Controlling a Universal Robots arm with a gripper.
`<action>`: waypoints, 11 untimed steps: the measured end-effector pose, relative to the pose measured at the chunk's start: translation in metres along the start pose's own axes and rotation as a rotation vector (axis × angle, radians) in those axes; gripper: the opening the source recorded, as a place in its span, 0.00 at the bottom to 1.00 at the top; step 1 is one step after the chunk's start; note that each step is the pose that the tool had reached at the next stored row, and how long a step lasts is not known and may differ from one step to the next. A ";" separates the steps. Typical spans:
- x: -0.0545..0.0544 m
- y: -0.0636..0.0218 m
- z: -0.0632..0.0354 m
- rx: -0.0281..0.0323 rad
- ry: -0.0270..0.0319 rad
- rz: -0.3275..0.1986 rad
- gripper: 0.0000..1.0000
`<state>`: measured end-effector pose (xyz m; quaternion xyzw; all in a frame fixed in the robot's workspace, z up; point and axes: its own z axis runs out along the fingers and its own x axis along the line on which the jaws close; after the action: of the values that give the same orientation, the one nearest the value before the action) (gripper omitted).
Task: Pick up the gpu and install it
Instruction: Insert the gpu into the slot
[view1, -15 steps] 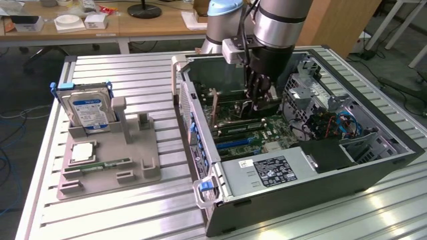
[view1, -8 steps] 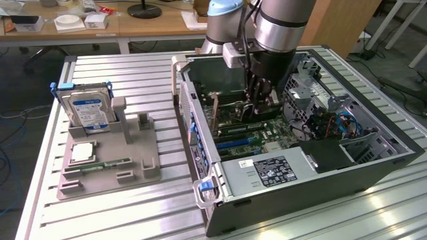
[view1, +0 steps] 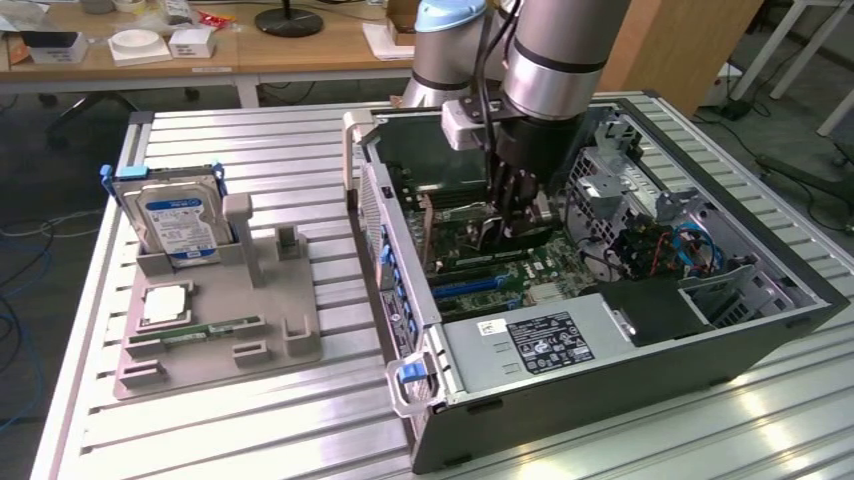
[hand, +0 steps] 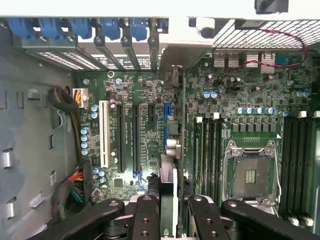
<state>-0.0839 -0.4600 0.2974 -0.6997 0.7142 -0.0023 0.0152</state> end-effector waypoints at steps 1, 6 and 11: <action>0.000 0.0002 0.0018 0.0001 -0.0001 0.000 0.27; 0.000 0.0007 0.0100 0.0000 0.0000 0.000 0.27; 0.000 0.0031 0.0155 0.0000 0.0000 0.000 0.27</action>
<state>-0.0867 -0.4601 0.2818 -0.6997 0.7142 -0.0023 0.0152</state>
